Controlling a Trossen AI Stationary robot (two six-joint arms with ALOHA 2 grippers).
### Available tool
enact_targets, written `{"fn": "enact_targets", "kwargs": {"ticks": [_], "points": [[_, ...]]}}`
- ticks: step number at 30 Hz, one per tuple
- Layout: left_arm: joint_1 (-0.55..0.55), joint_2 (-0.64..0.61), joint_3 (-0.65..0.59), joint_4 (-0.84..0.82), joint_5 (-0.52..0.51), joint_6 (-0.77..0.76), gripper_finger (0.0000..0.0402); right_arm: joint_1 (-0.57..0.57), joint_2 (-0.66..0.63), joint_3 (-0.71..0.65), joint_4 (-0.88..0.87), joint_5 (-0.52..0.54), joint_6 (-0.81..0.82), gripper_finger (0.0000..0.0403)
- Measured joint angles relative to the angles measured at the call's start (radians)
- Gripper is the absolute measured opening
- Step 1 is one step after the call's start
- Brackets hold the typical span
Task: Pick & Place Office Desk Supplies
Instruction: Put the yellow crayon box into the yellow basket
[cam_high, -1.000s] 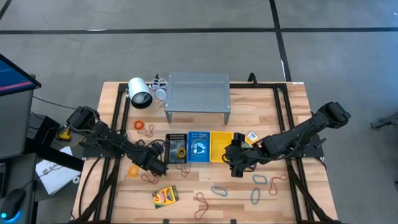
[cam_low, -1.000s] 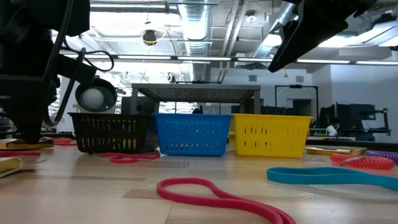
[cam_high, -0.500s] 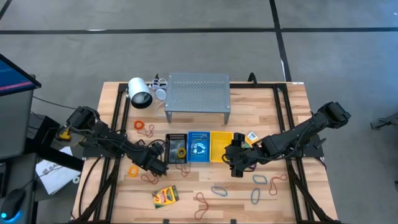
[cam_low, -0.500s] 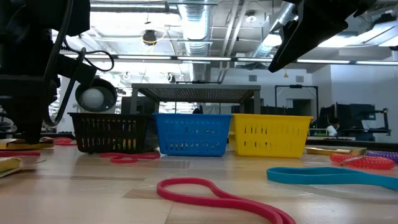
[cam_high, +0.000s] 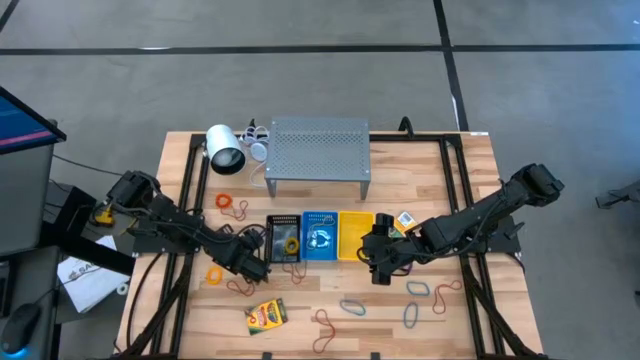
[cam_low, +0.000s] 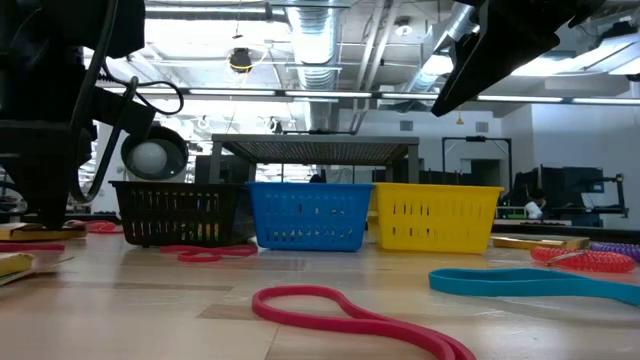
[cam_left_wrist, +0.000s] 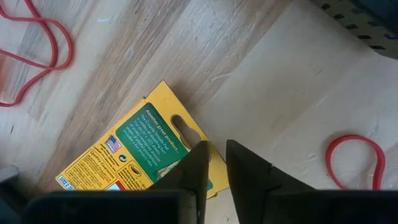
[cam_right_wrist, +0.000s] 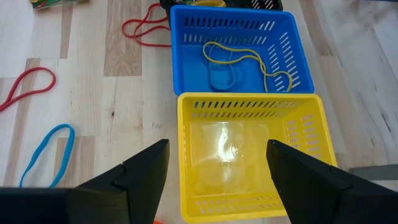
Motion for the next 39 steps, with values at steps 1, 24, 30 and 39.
{"fn": "enact_targets", "kwargs": {"ticks": [1, 24, 30, 39], "points": [[0.000, 0.000, 0.000, 0.000, 0.000, 0.000, 0.0042, 0.000, 0.000, 0.000, 0.000, 0.000, 0.001, 0.0265], [0.013, 0.000, 0.046, -0.073, 0.067, 0.053, 0.0001, 0.000, 0.000, 0.000, 0.000, 0.000, 0.011, 0.0265], [0.013, 0.000, 0.123, -0.167, 0.059, 0.053, 0.0001, 0.000, 0.000, 0.000, 0.000, 0.000, 0.012, 0.0265], [-0.094, 0.000, 0.179, -0.187, 0.096, -0.084, 0.0001, 0.002, 0.027, -0.002, -0.007, 0.000, 0.011, 0.0265]]}}
